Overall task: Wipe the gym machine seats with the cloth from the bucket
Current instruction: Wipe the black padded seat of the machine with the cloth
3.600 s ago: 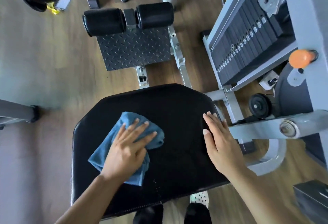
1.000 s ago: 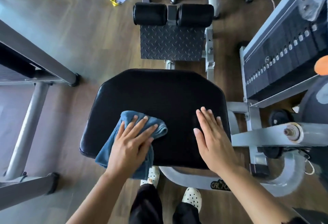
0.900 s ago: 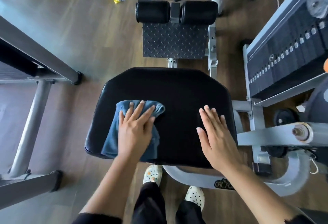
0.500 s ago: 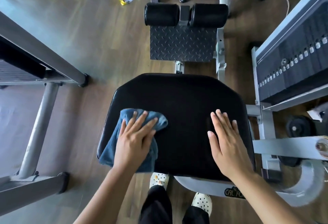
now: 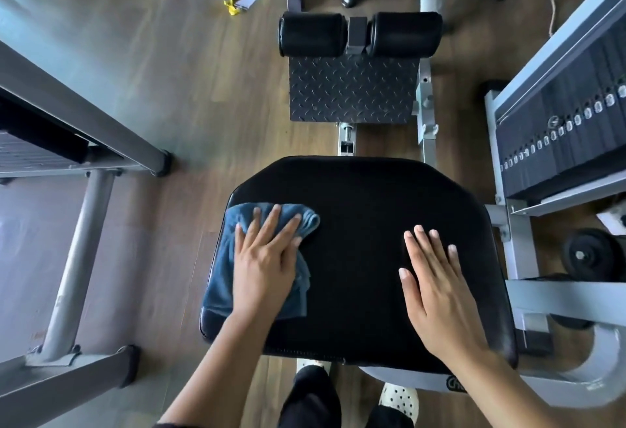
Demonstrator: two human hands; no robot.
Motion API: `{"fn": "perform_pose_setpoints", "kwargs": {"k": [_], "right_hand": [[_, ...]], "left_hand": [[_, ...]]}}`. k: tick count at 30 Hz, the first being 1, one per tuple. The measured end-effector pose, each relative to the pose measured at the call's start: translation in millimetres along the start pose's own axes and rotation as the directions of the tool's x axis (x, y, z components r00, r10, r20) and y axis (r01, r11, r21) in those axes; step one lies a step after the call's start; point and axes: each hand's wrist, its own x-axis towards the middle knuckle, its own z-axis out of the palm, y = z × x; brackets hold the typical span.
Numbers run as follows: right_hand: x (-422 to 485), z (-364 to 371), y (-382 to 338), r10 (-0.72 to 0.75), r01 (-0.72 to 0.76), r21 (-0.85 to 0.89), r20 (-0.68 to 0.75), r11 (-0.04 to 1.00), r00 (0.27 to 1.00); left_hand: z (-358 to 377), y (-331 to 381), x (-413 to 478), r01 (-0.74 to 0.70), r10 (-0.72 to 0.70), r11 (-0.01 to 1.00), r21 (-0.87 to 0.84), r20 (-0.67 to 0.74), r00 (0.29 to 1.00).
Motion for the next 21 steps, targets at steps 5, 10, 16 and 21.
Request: {"fn": "perform_pose_setpoints", "kwargs": {"k": [5,10,16,21], "right_hand": [[1,-1,-1,0.017,-0.017,-0.008,0.000,1.000,1.000],[1,-1,-2,0.019,-0.019,-0.014,-0.007,1.000,1.000],[1,-3,-3,0.036,-0.036,0.008,-0.022,0.999,0.999],[6,-12,15,0.112,-0.112,0.001,-0.079,0.994,0.991]], "left_hand": [[1,-1,-22,-0.342,0.344,0.939,-0.037,0.123,0.931],[-8,-31,16,-0.083,0.083,0.996,-0.023,0.010,0.996],[17,13,25,-0.292,0.296,0.955,-0.053,0.119,0.948],[3,-19,39,-0.202,0.205,0.978,-0.055,0.059,0.977]]}}
